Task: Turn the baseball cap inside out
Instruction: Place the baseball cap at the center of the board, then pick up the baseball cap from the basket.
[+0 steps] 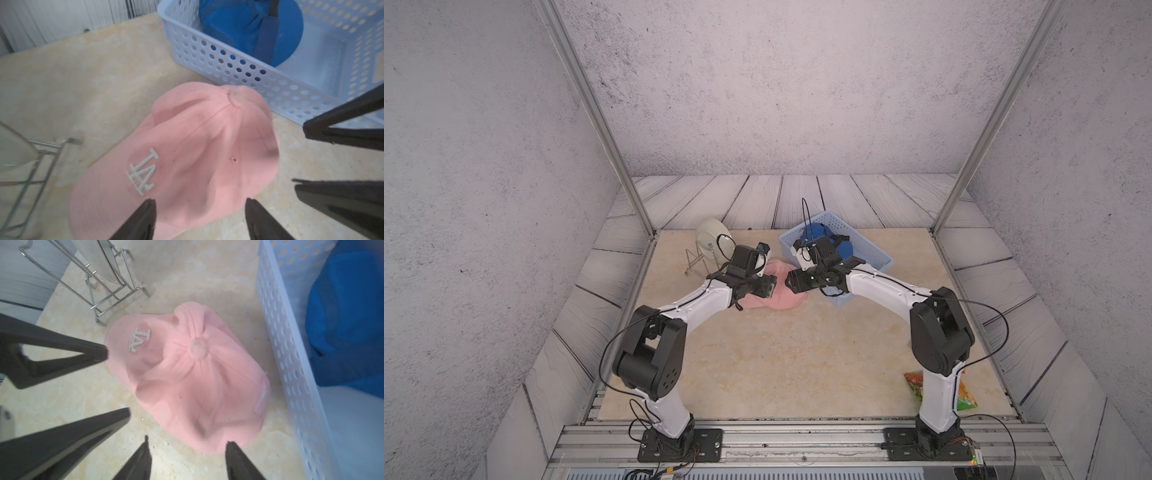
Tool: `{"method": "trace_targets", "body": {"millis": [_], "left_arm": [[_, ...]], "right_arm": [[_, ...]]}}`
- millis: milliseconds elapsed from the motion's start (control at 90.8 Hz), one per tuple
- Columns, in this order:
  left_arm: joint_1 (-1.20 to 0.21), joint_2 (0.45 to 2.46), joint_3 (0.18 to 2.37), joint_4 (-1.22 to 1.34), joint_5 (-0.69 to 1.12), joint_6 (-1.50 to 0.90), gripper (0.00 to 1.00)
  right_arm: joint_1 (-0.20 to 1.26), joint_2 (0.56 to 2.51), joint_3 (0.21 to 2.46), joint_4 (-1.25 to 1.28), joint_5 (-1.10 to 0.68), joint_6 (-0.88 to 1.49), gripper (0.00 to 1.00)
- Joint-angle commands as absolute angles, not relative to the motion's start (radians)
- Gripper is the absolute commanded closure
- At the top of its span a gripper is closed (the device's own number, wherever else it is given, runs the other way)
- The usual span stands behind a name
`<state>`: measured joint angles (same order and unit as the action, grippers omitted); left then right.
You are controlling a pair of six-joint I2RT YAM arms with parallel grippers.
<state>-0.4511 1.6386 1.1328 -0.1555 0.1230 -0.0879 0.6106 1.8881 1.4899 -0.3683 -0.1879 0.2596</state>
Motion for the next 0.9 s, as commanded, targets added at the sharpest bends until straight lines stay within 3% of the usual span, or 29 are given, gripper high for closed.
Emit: {"method": "trace_targets", "body": {"millis": [0,121,275,561,892], "left_arm": [[-0.449,1.466,1.082,-0.16,0.128,-0.136,0.19],[-0.449,1.313,0.999,-0.155,0.145,-0.169,0.14],[-0.449,1.17,0.909,-0.15,0.196,-0.219,0.11],[-0.454,1.018,0.738,0.044,0.352,-0.334,0.05],[-0.457,0.995,0.714,0.051,0.369,-0.319,0.04]], "right_arm": [[0.585,1.667,1.439,-0.362,-0.12,0.239,0.27],[0.497,1.608,1.363,-0.314,-0.111,0.267,0.15],[0.357,1.681,1.387,-0.323,-0.124,0.342,0.01],[0.162,1.97,1.555,-0.277,-0.329,0.43,0.0],[0.13,2.274,1.794,-0.293,-0.388,0.423,0.0]]}}
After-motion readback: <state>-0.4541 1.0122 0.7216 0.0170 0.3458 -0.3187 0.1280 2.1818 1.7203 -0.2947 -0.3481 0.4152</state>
